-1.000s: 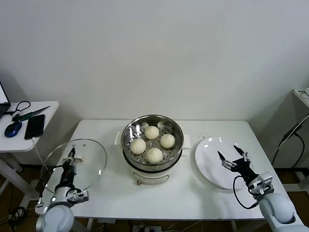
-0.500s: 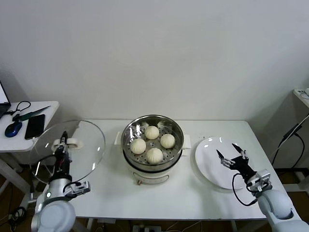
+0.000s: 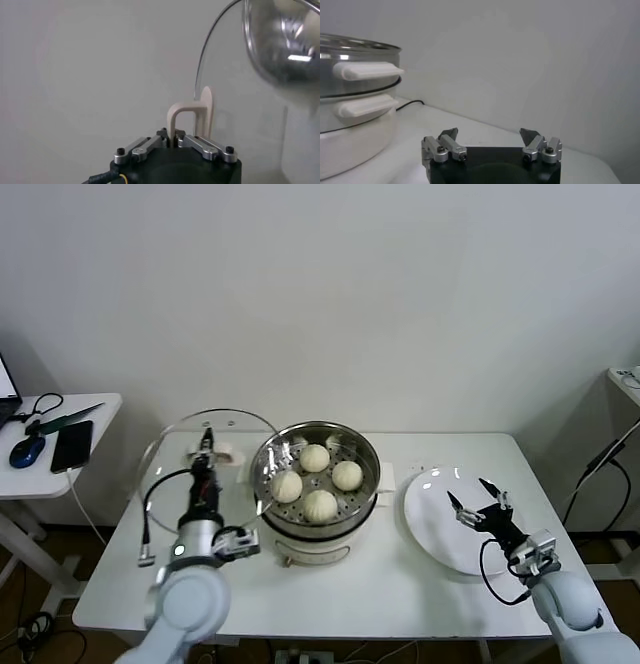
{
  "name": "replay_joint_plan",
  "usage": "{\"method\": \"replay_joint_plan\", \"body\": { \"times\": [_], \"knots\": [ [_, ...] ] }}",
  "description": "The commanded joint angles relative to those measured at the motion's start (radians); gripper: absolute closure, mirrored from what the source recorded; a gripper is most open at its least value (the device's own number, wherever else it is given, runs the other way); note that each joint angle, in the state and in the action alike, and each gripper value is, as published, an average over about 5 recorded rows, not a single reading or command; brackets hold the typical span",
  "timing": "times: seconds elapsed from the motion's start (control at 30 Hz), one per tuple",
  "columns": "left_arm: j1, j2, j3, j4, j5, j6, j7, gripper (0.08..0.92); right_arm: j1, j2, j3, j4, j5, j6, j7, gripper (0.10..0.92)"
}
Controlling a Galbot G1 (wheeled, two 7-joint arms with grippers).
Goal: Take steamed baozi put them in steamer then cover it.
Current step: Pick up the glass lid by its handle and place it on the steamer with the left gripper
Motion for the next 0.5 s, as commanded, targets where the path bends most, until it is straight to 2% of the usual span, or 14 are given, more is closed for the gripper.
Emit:
{"method": "replay_joint_plan", "body": {
  "times": [0.03, 0.3, 0.5],
  "knots": [
    [-0.236, -0.179, 0.275, 0.169, 0.078, 0.105, 0.118, 0.849, 0.0, 0.003, 0.013, -0.016, -0.006, 0.008, -0.003, 0.203],
    [-0.259, -0.283, 0.288, 0.268, 0.058, 0.106, 0.077, 0.849, -0.029, 0.007, 0.039, -0.014, -0.024, 0.019, -0.009, 0.203],
    [-0.274, -0.327, 0.316, 0.316, 0.061, 0.106, 0.078, 0.849, -0.047, 0.006, 0.054, -0.01, -0.027, 0.023, -0.012, 0.203]
  ]
}}
